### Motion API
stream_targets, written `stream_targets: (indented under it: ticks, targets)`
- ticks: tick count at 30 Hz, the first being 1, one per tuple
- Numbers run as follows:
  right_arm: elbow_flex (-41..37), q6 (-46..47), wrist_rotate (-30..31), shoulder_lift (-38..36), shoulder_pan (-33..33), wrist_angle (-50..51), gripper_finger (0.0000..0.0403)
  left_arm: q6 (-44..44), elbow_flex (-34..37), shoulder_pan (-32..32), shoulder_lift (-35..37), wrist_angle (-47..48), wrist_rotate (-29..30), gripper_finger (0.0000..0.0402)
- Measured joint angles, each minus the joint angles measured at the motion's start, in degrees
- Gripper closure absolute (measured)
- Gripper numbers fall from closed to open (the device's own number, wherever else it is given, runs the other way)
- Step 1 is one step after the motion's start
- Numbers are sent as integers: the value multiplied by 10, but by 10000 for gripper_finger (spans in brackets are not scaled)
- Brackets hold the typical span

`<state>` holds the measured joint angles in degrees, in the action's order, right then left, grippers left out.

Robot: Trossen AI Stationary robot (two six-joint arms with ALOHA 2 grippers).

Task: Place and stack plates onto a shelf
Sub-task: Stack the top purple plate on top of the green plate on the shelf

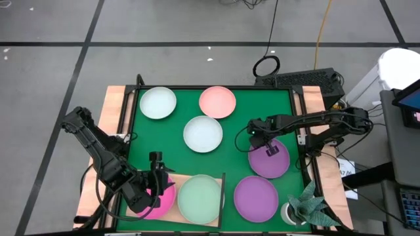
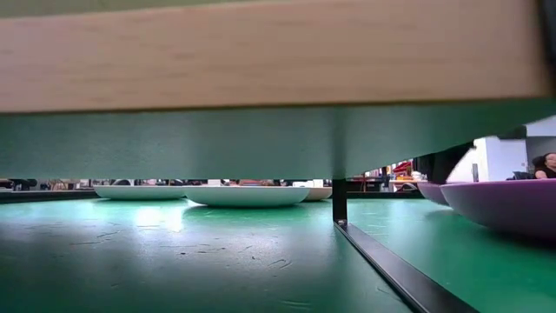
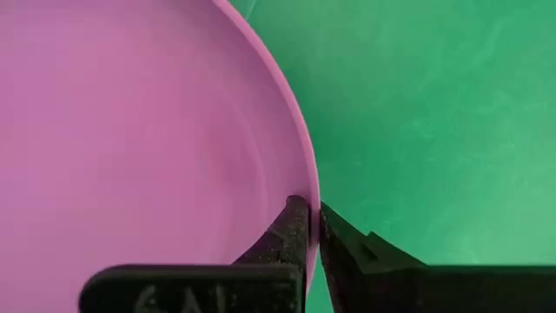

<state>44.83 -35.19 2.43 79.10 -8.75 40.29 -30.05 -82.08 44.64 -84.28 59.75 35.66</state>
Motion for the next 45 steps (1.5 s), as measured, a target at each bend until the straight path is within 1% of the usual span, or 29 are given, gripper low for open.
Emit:
stream_targets:
  ticks: [4, 10, 16, 21, 23, 28, 33, 37, 39, 42, 45]
  targets:
    - [68, 15, 4, -1, 0, 60, 402, 7, 0, 0, 0, 0, 2, 202]
    - [175, 5, 7, -1, 2, 129, 402, 4, 0, -8, 0, 0, 4, 202]
    - [281, 19, 5, -1, 35, 190, 402, 4, 0, -8, 0, 0, 3, 202]
    - [358, 71, 2, -1, 67, 227, 402, 4, 0, -8, 0, 0, 3, 202]
    - [382, 100, -14, -1, 77, 232, 402, 4, 0, -8, 0, 0, 3, 202]
    - [426, 220, -34, -1, 101, 228, 402, 7, 0, -8, 0, 0, 3, 202]
    - [428, 339, -90, 0, 112, 156, 402, 11, 0, -8, 0, 0, 3, 202]
    - [428, 388, -112, 4, 126, 81, 402, 13, 0, -8, 0, 0, 3, 202]
    - [428, 423, -133, 7, 130, 40, 402, 13, 0, -8, 0, 0, 3, 202]
    - [428, 485, -135, 7, 135, -34, 402, 16, 0, -8, 0, 0, 3, 202]
    - [417, 496, -148, 18, 151, -131, 402, 27, 0, -8, 0, 0, 4, 202]
